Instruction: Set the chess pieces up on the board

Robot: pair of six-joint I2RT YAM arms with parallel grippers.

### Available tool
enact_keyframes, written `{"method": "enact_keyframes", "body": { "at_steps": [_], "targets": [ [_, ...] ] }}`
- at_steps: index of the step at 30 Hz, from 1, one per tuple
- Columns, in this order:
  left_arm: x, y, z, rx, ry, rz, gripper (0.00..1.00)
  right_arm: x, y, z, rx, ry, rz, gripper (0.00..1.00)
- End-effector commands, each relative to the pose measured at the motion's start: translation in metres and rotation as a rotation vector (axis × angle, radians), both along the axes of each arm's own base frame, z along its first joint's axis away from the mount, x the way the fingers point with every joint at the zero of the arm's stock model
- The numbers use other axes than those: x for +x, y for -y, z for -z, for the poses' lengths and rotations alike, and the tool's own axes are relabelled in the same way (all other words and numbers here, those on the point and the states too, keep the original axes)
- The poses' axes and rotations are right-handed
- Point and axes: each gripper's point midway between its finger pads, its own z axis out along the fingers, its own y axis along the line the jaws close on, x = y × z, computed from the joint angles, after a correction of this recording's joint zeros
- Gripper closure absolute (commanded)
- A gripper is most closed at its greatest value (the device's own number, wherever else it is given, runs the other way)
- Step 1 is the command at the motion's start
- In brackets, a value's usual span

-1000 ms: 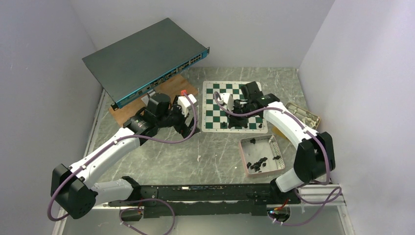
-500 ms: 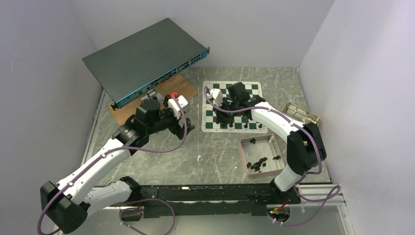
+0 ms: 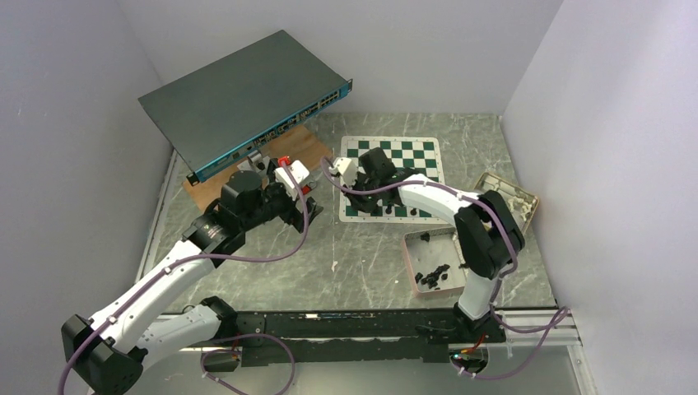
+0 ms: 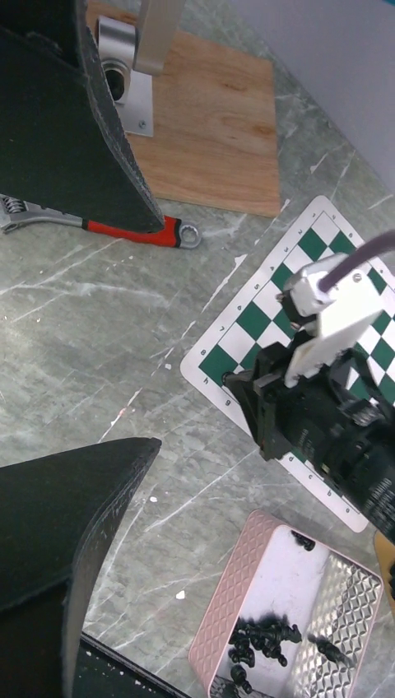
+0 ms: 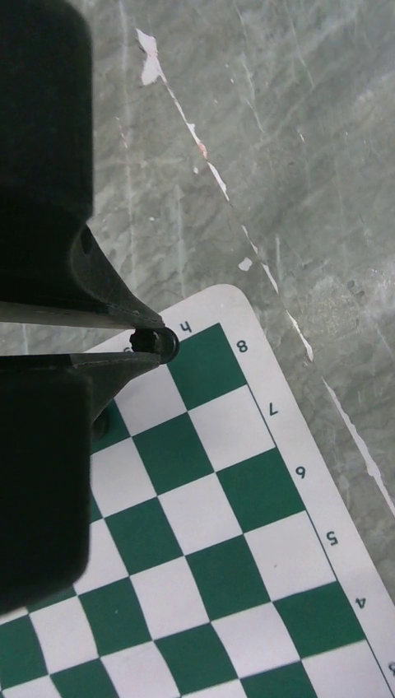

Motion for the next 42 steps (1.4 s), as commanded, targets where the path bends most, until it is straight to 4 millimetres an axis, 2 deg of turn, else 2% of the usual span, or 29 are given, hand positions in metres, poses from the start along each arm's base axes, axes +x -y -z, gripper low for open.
{"method": "enact_keyframes", "body": {
  "at_steps": [1, 13, 19, 42],
  "targets": [
    [0.004, -0.004, -0.021, -0.032, 0.082, -0.022, 0.00, 0.026, -0.011, -0.009, 0.015, 0.059, 0.069, 1.00],
    [0.004, -0.003, -0.021, -0.034, 0.082, -0.019, 0.00, 0.036, -0.022, 0.003, 0.009, 0.038, 0.084, 1.00],
    [0.004, -0.004, -0.020, -0.030, 0.082, -0.021, 0.00, 0.033, -0.028, 0.007, 0.010, 0.016, 0.062, 1.00],
    [0.003, -0.003, -0.020, -0.030, 0.083, -0.014, 0.00, 0.028, -0.020, 0.026, -0.035, -0.011, 0.074, 1.00]
  ]
}}
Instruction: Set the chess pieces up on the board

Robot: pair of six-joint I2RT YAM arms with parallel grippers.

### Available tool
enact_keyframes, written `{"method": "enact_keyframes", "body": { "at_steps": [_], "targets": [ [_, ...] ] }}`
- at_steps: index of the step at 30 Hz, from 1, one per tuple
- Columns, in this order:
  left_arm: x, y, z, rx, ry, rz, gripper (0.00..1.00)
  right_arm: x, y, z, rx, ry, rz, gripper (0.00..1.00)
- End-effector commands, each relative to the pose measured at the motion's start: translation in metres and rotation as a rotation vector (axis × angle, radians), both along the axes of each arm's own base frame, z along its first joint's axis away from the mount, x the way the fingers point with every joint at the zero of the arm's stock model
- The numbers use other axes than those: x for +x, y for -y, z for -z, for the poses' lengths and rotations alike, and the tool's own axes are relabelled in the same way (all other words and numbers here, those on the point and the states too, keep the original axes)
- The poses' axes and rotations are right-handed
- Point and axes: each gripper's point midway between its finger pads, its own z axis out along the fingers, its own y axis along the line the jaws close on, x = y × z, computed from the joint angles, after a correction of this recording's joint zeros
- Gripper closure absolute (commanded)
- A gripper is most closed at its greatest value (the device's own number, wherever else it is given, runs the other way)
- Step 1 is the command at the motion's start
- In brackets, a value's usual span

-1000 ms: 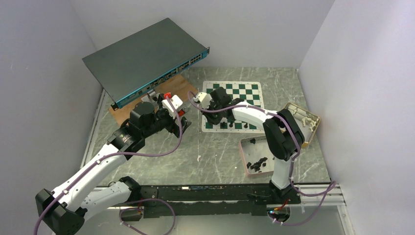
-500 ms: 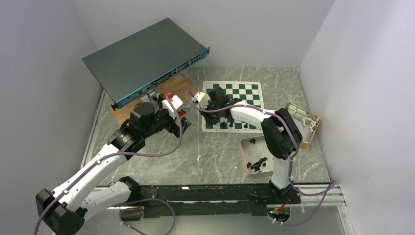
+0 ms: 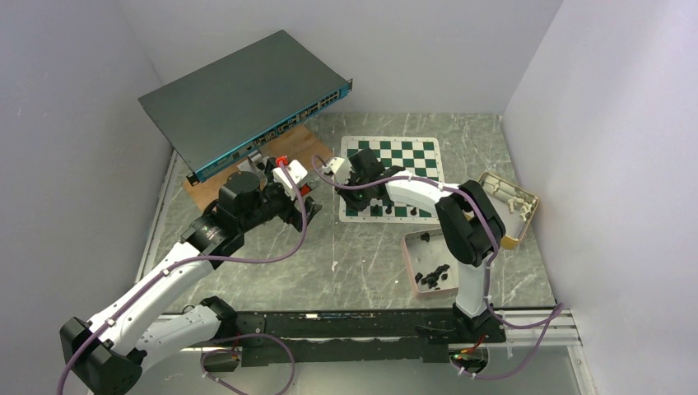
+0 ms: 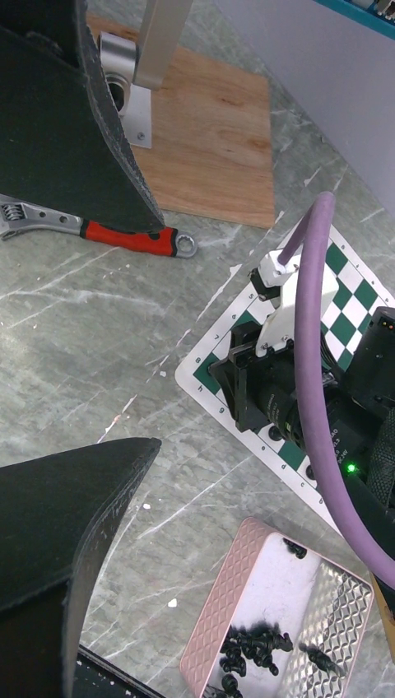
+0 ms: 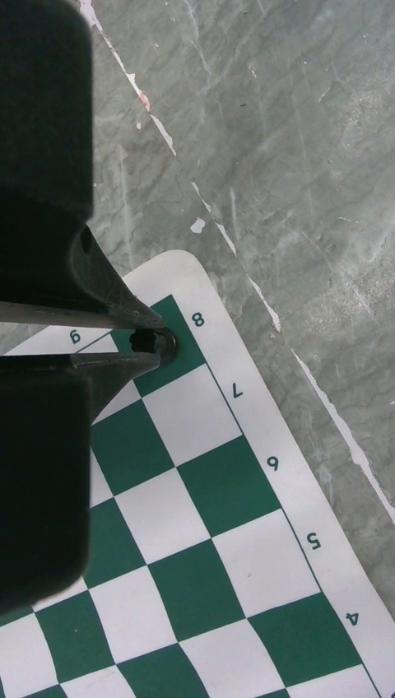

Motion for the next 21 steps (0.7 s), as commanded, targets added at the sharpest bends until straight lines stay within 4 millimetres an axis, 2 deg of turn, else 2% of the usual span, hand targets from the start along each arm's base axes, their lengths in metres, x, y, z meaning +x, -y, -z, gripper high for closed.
{"method": "enact_keyframes", "body": {
  "at_steps": [1, 21],
  "targets": [
    [0.0019, 0.0005, -0.0138, -0.020, 0.055, 0.005, 0.00, 0.0068, -0.0050, -0.0078, 0.013, 0.023, 0.016, 1.00],
    [0.0016, 0.0012, -0.0134, -0.019, 0.054, 0.010, 0.00, 0.0006, -0.0012, -0.0094, 0.003, 0.012, 0.003, 1.00]
  ]
}}
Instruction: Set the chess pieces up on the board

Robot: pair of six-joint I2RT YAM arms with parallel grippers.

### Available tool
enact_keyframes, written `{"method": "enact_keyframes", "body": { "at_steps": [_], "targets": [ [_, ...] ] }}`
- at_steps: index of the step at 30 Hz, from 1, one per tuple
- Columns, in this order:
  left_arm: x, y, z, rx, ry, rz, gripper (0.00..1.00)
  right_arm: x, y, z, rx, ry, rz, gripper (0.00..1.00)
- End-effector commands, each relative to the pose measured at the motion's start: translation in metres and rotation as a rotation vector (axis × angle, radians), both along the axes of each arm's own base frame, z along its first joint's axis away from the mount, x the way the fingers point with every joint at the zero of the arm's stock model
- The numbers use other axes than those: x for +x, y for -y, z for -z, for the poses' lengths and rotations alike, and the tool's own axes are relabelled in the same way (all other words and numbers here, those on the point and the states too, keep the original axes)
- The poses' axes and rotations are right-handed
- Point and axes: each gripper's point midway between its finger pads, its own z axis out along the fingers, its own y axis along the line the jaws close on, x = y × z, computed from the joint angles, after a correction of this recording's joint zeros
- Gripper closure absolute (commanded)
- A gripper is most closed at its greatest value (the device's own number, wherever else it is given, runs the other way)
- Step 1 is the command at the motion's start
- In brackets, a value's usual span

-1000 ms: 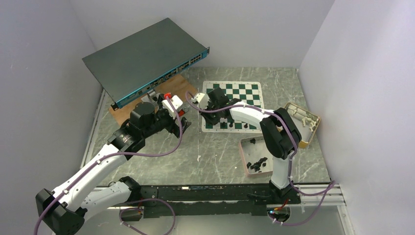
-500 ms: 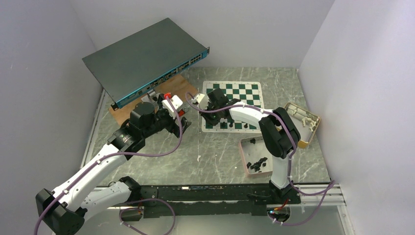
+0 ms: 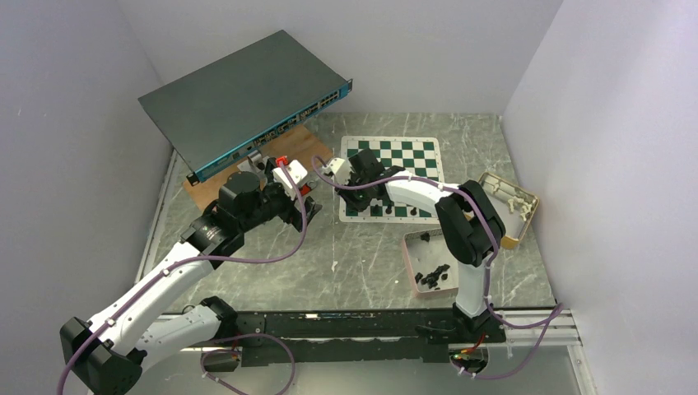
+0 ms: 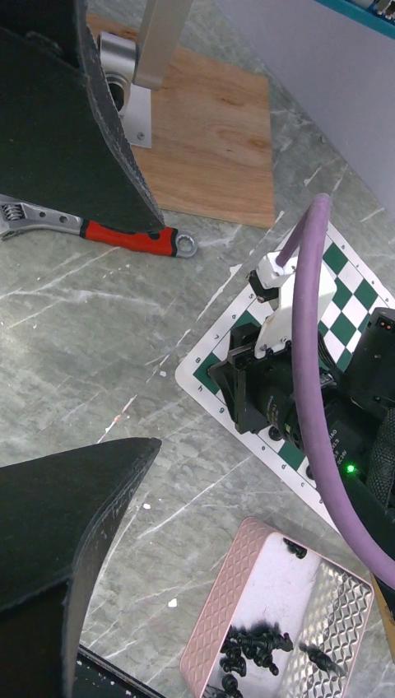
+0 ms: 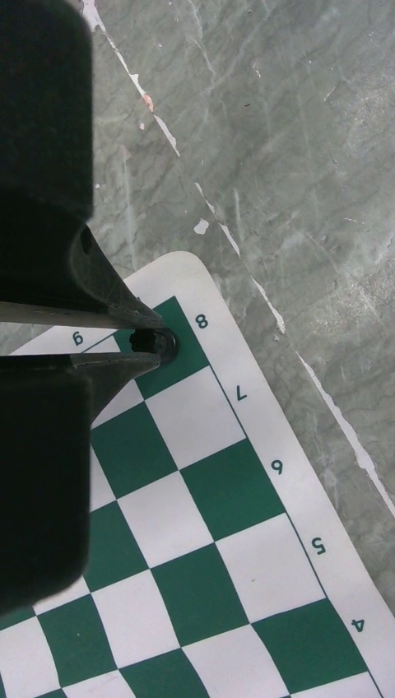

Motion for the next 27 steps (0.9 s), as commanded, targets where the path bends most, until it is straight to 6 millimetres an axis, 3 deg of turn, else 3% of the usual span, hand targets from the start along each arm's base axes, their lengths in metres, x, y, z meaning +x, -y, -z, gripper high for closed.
{"method": "enact_keyframes", "body": {
  "at_steps": [1, 27],
  "targets": [
    [0.001, 0.001, -0.013, -0.019, 0.053, 0.010, 0.00, 0.002, -0.002, -0.011, 0.009, 0.021, 0.004, 1.00],
    [0.001, 0.001, -0.014, -0.019, 0.055, 0.010, 0.00, 0.001, -0.003, -0.001, -0.001, -0.006, 0.006, 0.89]
  ]
}}
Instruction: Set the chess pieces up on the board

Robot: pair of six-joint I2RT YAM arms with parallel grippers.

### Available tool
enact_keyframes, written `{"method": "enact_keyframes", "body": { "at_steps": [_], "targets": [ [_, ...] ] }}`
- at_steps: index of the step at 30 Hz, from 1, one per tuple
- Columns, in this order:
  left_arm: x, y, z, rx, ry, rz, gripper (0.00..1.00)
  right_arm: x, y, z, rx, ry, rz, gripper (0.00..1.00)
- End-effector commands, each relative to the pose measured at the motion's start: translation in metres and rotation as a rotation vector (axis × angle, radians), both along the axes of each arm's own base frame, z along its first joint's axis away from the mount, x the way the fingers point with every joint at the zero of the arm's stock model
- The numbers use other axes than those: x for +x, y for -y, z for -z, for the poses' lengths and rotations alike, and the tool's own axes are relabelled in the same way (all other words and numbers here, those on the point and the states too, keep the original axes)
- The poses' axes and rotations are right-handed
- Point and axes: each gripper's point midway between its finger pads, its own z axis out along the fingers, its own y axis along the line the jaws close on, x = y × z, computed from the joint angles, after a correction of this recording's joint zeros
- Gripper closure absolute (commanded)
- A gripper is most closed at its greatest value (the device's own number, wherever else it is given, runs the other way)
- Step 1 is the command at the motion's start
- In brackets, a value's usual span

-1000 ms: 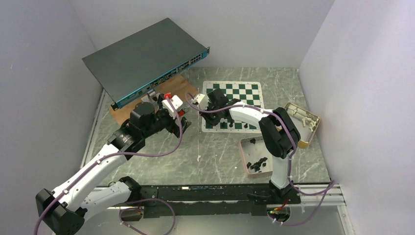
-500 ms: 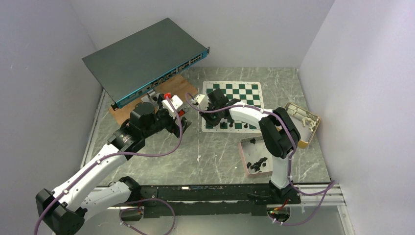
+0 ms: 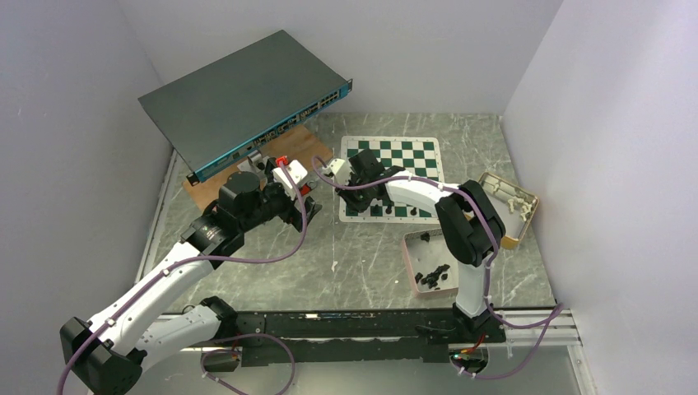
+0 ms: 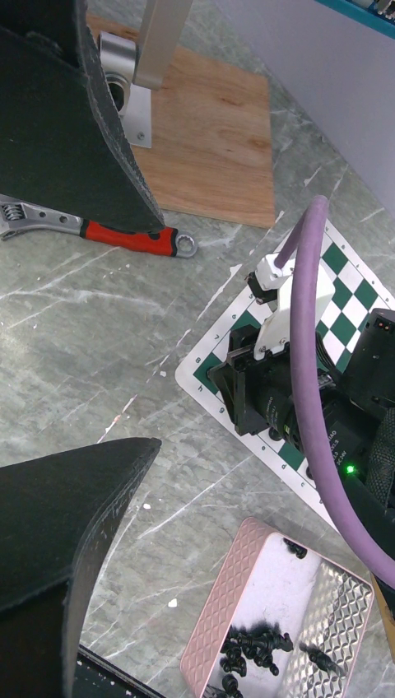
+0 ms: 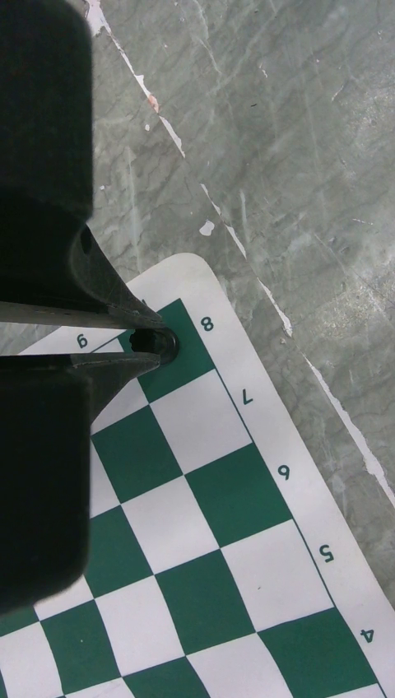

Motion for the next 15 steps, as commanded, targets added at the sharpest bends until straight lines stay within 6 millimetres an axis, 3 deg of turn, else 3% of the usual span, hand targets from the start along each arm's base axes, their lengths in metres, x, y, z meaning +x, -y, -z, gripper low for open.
{"method": "enact_keyframes", "body": {
  "at_steps": [1, 9, 15],
  "targets": [
    [0.0012, 0.0011, -0.0137, -0.019, 0.055, 0.010, 0.00, 0.0035, -0.0047, -0.0012, 0.005, 0.003, 0.006, 0.89],
    [0.0013, 0.0011, -0.0137, -0.019, 0.056, 0.011, 0.00, 0.0042, -0.0047, 0.0012, 0.001, 0.000, 0.008, 0.85],
    [0.0011, 0.0013, -0.0139, -0.021, 0.055, 0.012, 0.00, 0.0056, -0.0049, 0.0001, 0.003, 0.005, 0.015, 0.72]
  ]
}}
